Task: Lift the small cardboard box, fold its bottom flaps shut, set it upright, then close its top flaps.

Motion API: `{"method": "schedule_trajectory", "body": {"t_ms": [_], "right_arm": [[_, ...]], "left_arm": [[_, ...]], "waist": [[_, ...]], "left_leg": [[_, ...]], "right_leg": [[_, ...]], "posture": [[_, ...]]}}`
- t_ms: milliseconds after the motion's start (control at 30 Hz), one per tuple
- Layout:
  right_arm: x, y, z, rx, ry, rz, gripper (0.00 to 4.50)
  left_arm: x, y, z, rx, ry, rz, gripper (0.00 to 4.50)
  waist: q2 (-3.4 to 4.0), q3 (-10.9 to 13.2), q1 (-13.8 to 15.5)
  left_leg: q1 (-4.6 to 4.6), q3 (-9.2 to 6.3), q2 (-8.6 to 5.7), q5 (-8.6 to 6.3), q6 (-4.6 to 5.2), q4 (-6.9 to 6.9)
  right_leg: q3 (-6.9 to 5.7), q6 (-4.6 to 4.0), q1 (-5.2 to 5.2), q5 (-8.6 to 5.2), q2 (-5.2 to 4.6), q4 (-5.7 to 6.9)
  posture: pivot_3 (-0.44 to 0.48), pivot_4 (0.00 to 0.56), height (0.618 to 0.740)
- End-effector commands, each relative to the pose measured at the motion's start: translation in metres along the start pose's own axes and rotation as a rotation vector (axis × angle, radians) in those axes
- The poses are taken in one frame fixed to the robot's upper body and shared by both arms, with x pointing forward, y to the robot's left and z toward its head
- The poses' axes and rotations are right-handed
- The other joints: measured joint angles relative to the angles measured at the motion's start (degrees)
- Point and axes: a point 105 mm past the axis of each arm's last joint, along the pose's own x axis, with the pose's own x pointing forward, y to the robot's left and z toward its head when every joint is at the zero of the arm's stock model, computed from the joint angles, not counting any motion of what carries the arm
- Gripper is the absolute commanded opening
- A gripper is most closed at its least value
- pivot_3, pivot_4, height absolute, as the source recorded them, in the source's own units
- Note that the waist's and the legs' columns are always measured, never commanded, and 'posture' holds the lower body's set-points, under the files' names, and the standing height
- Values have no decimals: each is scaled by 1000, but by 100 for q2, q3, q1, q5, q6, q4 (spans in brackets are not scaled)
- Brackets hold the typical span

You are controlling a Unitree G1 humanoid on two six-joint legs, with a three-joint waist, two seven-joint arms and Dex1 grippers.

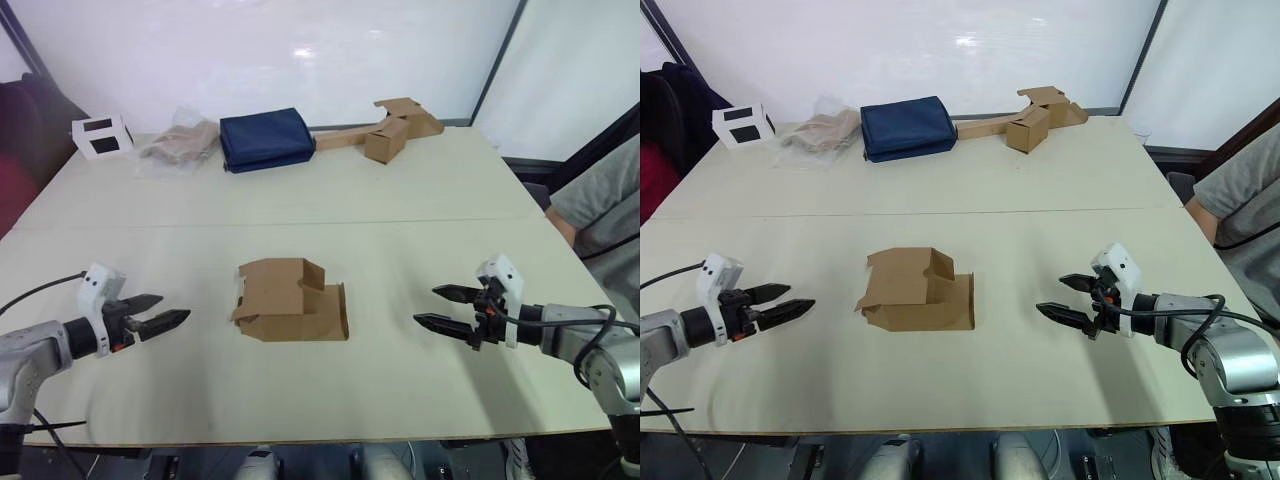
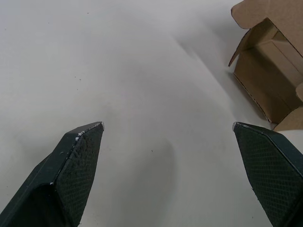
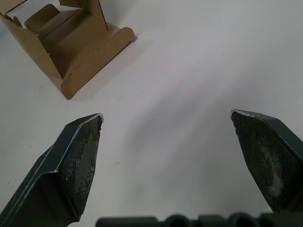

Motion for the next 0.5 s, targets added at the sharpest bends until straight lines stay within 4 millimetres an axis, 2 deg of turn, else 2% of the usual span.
{"method": "schedule_trajectory", "body": {"t_ms": [33,133,300,500], "right_arm": [[0,4,7,-43,-23,10,4483],[0,3,6,-43,-21,5,4483],[0,2,3,-41,-19,0,4483],[0,0,3,-44,-29,-9,4483]], "left_arm": [[-5,3,12,46,-36,16,4500],[-4,5,18,24,-81,20,4500],[-3,4,13,36,-61,19,4500],[-1,0,17,41,-73,6,4500]], "waist": [[0,0,0],[0,0,5],[-1,-1,0],[-1,-1,-1]], "left_leg": [[0,0,0,0,0,0],[0,0,0,0,0,0],[0,0,0,0,0,2],[0,0,0,0,0,2]], "right_leg": [[0,0,0,0,0,0],[0,0,0,0,0,0],[-1,0,1,0,0,1],[-1,0,0,0,0,2]], "posture": [[0,150,740],[0,150,740],[0,150,740],[0,150,740]]}}
